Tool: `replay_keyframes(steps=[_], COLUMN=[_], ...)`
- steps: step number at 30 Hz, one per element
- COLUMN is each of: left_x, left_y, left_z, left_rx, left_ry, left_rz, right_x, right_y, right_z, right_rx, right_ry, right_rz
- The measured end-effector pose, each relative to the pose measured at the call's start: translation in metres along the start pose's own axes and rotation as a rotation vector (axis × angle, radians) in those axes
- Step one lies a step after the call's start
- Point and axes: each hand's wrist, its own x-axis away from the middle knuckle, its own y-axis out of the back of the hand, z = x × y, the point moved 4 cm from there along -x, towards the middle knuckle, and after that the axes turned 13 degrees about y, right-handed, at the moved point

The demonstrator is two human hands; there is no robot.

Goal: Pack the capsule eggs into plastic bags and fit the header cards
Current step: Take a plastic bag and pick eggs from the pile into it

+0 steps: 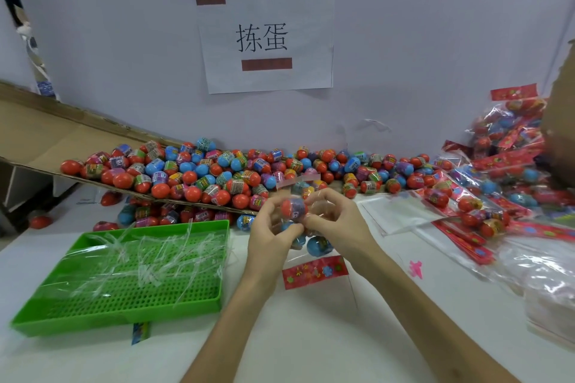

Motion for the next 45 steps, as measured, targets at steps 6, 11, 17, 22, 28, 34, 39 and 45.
replay_keyframes(steps=[6, 11, 17, 22, 28, 34, 39, 45], left_x=[0.003, 0.001, 0.000, 0.003, 0.000, 0.004, 0.008, 0.004], left_y=[-0.004, 0.003, -0.001, -0.001, 0.005, 0.004, 0.002, 0.003], left_z=[-0.002, -0.005, -0.005, -0.008, -0.004, -0.007, -0.010, -0.007], left_rx=[0.004, 0.045, 0.013, 0.014, 0.042, 0.000, -0.050, -0.035], left_ry=[0.038, -0.013, -0.012, 0.024, 0.000, -0.097, -0.183, -0.202], left_rz=[0.036, -0.061, -0.052, -0.039, -0.103, -0.148, -0.149, -0.149], right_x=[0.000, -0.001, 0.000, -0.002, -0.003, 0.000, 0.000, 0.004], right_y=[0.004, 0.000, 0.001, 0.004, 0.009, 0.005, 0.005, -0.003], right_z=[0.000, 0.005, 0.008, 0.004, 0.001, 0.003, 0.006, -0.001], right_rx=[-0.060, -0.076, -0.098, -0.064, -0.135, -0.168, -0.082, -0.150], right_ry=[0.018, 0.032, 0.079, 0.007, -0.055, -0.020, 0.024, -0.114], right_rz=[-0.004, 0.109, 0.007, -0.049, -0.067, -0.031, 0.050, 0.207])
